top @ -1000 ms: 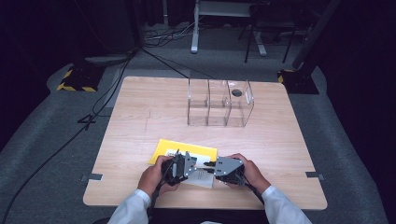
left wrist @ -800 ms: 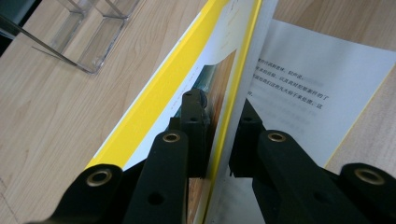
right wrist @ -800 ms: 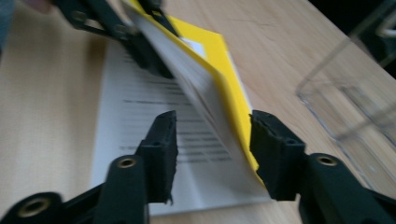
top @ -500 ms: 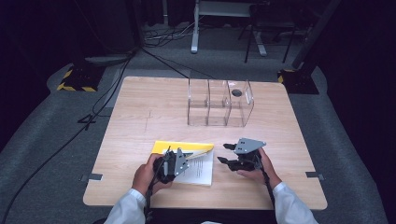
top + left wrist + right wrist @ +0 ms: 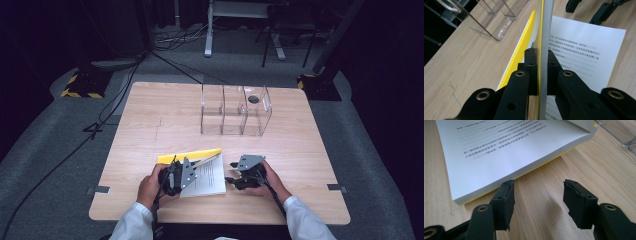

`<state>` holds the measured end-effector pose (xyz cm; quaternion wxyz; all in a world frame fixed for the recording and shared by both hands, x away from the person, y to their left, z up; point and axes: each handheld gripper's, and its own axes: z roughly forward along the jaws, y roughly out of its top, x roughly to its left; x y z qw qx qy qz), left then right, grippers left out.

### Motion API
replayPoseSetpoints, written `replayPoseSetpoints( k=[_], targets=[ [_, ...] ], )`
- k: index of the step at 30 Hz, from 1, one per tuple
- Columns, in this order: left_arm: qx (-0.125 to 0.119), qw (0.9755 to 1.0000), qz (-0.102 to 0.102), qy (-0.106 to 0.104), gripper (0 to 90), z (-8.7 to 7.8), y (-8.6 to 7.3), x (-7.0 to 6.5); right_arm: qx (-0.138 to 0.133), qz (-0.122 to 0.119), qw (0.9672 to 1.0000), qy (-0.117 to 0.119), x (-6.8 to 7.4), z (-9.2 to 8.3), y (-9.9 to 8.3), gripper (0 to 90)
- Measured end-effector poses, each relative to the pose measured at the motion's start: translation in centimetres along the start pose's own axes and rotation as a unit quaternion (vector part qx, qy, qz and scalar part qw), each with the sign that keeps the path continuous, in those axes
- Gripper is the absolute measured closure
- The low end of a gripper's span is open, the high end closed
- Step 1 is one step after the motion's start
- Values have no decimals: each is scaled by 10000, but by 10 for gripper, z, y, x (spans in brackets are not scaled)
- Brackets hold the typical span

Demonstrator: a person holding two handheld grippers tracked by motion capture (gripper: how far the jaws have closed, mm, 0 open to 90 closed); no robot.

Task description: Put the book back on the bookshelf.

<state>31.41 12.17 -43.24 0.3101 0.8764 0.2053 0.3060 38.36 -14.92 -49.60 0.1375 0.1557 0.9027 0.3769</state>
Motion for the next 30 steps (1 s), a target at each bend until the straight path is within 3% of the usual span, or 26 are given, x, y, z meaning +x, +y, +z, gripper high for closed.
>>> replayPoseSetpoints(
  k=[5, 10, 17, 22, 30],
  targets=[
    [-114, 9999, -88, -20, 843, -5, -1, 3, -16, -5, 10000, -78, -1, 4, 1, 431],
    [-68, 9999, -81, -104, 842, -3, -1, 2, -137, -2, 9999, 51, 1, 7, 2, 428],
    [-9, 9996, -160, -211, 837, 1, -2, -2, -786, 362, 9955, 379, 2, -3, 6, 432],
    [123, 9990, -199, -368, 820, 5, -6, -11, -943, 400, 9941, 357, 7, -6, 12, 394],
    [319, 9975, -137, -613, 807, 11, -11, -18, -863, 103, 9962, -63, 13, -3, 17, 276]
  ],
)
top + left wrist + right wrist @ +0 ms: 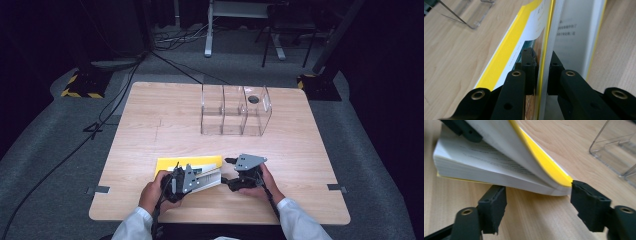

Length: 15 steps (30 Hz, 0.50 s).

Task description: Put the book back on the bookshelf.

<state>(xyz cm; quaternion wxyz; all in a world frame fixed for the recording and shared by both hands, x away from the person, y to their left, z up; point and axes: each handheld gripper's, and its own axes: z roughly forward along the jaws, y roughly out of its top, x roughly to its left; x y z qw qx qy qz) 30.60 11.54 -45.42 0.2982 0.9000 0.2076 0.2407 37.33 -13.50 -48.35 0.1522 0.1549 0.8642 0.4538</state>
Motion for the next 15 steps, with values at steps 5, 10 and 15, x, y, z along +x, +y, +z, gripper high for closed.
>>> replayPoseSetpoints(
  k=[5, 10, 15],
  targets=[
    [18, 9998, 34, -170, 805, 1, -3, -1, -94, -288, 9995, 127, 4, -2, 4, 271],
    [-24, 9996, 6, -288, 790, 0, -4, 1, -142, -728, 9964, 414, 11, -2, 6, 454],
    [42, 9994, -12, -338, 762, -1, -4, 0, -96, -1041, 9933, 494, 15, -2, 6, 502]
  ],
)
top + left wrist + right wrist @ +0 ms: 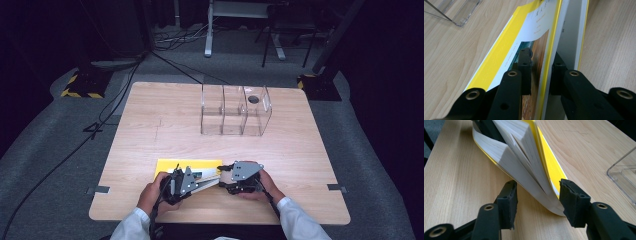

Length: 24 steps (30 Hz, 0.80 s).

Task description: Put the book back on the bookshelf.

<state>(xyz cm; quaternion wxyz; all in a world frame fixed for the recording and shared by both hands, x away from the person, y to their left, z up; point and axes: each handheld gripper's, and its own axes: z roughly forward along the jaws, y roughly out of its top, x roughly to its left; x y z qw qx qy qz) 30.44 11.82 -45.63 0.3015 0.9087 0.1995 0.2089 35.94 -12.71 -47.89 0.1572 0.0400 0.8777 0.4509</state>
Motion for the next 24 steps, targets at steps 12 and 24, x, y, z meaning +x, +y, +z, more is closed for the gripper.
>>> replayPoseSetpoints(
  k=[12, 24],
  targets=[
    [15, 9992, 178, 356, 837, 2, -2, -9, 222, 468, 9981, -338, -5, 7, -5, 321],
    [-520, 9982, -65, 279, 818, -8, -9, -13, 295, 1566, 9854, -600, -20, 21, -12, 216]
  ],
)
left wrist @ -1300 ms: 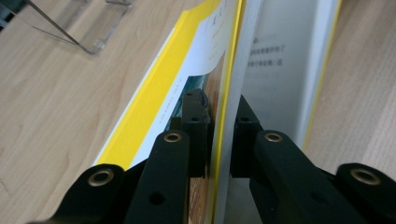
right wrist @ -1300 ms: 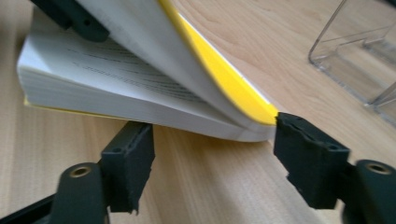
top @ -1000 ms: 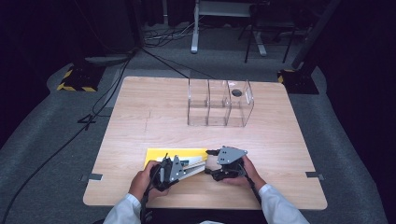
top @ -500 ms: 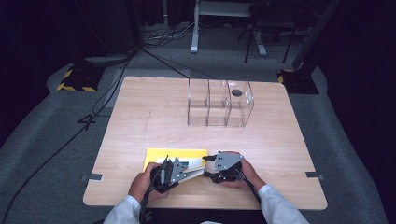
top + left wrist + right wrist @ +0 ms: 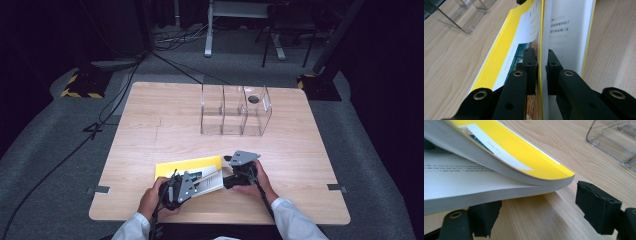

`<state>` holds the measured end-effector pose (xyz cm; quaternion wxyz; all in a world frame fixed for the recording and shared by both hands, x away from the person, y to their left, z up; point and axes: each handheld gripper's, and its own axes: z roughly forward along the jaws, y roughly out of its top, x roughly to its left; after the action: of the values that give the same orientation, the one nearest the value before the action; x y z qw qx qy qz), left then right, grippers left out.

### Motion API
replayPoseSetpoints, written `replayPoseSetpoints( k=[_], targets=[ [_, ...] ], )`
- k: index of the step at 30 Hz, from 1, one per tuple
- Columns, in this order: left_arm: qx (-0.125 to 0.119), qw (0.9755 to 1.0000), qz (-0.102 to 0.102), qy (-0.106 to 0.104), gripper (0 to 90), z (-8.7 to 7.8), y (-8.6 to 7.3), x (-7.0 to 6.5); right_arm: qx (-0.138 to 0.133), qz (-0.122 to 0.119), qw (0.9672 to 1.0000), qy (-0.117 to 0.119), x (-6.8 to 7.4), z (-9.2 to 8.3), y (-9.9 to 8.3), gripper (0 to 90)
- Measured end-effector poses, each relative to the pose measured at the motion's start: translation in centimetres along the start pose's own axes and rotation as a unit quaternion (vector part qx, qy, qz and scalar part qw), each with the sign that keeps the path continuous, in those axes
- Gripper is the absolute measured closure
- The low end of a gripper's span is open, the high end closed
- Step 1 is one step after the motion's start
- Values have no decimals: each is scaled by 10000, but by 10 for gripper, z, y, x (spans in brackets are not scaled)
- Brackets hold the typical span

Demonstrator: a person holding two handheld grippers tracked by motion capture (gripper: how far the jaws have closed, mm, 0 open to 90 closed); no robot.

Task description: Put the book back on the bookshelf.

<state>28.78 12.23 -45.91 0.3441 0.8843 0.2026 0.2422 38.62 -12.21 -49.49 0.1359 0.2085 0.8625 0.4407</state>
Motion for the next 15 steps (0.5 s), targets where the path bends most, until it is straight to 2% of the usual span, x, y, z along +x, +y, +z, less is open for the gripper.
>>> replayPoseSetpoints(
  k=[2, 10, 15],
  targets=[
    [-65, 9999, -114, -31, 805, -3, -3, 0, -99, 89, 9999, 26, 0, 0, 1, 216],
    [-205, 9982, -557, 85, 742, -11, -12, 3, -610, 9, 9981, -4, 7, -5, 8, 284],
    [-164, 9964, -826, 90, 731, -14, -18, 5, -647, -43, 9979, 89, 10, -3, 10, 288]
  ],
)
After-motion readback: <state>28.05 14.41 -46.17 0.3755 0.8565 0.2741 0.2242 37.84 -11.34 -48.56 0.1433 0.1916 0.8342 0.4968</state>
